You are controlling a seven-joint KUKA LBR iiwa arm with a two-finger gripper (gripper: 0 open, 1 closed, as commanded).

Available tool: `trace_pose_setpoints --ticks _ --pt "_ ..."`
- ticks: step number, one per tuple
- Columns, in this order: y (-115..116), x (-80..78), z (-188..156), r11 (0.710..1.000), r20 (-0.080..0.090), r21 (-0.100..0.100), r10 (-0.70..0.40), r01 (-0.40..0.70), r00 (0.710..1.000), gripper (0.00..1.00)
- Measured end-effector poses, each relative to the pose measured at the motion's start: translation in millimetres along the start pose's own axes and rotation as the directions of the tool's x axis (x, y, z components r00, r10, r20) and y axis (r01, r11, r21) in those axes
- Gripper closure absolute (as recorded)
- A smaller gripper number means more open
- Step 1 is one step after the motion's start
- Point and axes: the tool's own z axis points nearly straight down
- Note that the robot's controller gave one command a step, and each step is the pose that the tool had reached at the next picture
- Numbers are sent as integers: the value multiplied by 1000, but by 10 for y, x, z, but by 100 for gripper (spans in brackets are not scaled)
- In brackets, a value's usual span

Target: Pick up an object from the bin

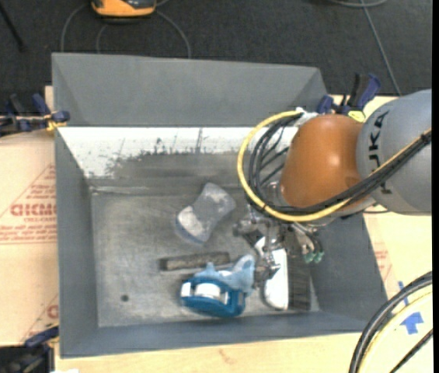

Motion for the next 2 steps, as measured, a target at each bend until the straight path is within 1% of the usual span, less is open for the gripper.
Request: trace_pose_setpoints --ticks 1,2 --pt "48 23 763 999 7 5 32 -32 999 0" --pt "243 298 757 994 8 6 105 -105 994 100"
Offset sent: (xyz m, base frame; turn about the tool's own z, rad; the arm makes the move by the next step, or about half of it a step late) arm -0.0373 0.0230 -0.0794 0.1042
